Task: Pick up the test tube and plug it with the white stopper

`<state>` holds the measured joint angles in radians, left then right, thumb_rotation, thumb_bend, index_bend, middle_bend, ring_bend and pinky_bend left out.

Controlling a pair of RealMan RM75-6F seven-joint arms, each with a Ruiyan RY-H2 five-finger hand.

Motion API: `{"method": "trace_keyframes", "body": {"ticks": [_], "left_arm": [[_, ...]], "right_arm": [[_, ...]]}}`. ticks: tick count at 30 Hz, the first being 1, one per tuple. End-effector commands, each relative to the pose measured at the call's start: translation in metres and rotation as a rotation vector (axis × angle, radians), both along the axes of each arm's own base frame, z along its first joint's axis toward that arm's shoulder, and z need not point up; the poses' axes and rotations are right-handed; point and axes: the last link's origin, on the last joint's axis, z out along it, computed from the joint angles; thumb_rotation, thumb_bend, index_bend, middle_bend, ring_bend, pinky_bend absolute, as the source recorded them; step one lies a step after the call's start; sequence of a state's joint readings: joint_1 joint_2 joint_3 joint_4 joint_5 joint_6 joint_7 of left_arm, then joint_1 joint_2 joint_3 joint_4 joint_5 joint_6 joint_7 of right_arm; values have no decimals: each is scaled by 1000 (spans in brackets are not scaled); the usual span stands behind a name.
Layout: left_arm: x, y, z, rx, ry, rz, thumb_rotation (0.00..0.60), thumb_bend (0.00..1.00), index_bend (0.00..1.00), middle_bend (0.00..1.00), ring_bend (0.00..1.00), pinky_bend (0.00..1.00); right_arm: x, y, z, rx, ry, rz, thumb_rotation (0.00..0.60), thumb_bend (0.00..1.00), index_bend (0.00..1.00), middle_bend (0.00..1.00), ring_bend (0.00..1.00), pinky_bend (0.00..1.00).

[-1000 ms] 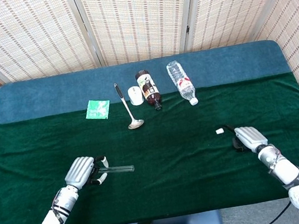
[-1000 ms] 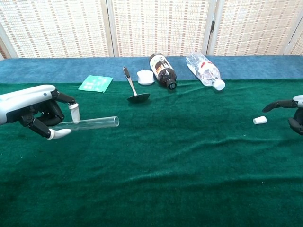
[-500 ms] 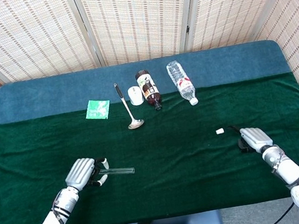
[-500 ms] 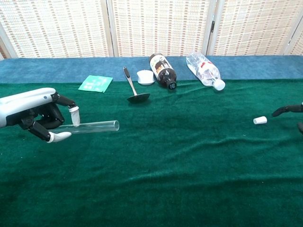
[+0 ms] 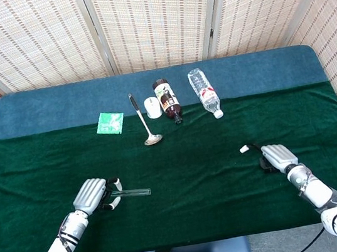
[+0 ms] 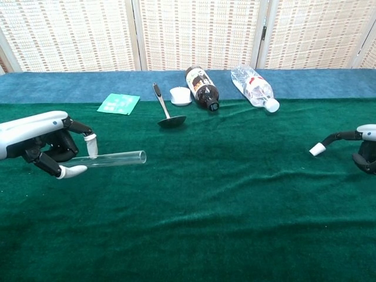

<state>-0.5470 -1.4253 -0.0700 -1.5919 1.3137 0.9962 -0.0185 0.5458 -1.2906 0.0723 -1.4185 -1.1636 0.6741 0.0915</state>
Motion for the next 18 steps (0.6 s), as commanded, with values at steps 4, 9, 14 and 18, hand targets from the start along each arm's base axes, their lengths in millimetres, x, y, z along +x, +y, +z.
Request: {"method": "trace_keyframes", "body": {"ticks": [4, 9, 14, 18], "left_arm": [[0, -1, -2, -9, 0, 1, 600, 495, 655, 951, 933, 843], [-2, -1, -3, -8, 1, 7, 600, 495, 657, 950, 933, 843], [-4, 0, -2, -4, -1, 12, 600, 495, 657, 950, 933, 843], [-4, 0, -1, 2, -3, 9, 600, 495, 657, 950, 933, 843]], "right_arm": [[10, 7, 0, 14, 7, 42, 600, 903, 115, 924, 1000, 1000], [14, 8, 0, 16, 15, 54, 600, 903, 115, 924, 1000, 1000], [15, 9, 1, 1, 24, 61, 600, 904, 115, 924, 1000, 1000], [21, 14, 11, -31, 1, 86, 600, 904, 115, 924, 1000, 1000]]}}
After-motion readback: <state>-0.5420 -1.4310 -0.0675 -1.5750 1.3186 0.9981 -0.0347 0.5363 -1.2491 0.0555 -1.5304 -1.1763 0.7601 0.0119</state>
